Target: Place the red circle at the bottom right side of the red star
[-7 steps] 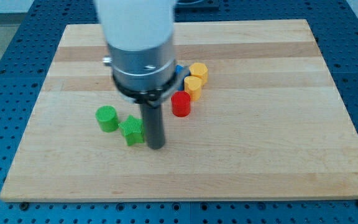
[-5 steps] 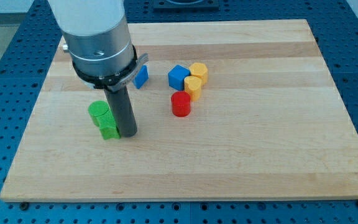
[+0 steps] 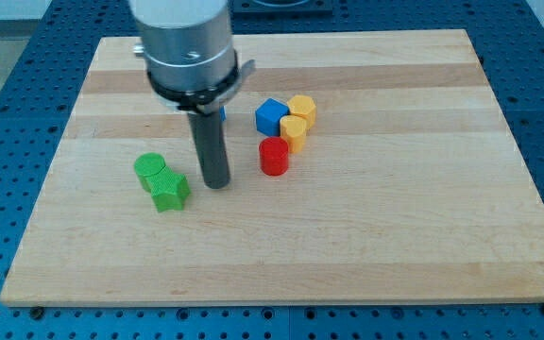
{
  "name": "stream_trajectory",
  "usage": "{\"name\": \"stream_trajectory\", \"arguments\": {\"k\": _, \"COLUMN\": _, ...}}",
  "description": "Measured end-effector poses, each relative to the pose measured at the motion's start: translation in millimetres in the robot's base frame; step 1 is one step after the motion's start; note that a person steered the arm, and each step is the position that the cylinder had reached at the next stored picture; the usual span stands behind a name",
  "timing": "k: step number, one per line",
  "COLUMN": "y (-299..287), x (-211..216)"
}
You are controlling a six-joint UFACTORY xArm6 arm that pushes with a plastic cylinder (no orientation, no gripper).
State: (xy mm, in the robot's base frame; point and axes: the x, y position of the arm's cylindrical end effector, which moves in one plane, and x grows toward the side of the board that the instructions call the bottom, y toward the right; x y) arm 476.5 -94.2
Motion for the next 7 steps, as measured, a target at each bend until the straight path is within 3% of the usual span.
{"name": "stream_trajectory", "arguments": {"k": 1, "y": 12.8, "x": -16.3}}
{"name": "stream_trajectory", "arguments": {"k": 3, "y": 179.4, "x": -33.8}}
{"name": "stream_trajectory", "arguments": {"k": 4, "y": 205.6, "x": -31.1}}
{"name": "stream_trajectory", "arguments": {"k": 5, "y": 207.7, "x": 0.0}}
{"name": "stream_trajectory", "arguments": {"k": 6, "y": 244.5, "x": -4.4}}
{"name": "stream_trajectory", "arguments": {"k": 7, "y": 224.7, "x": -43.0}}
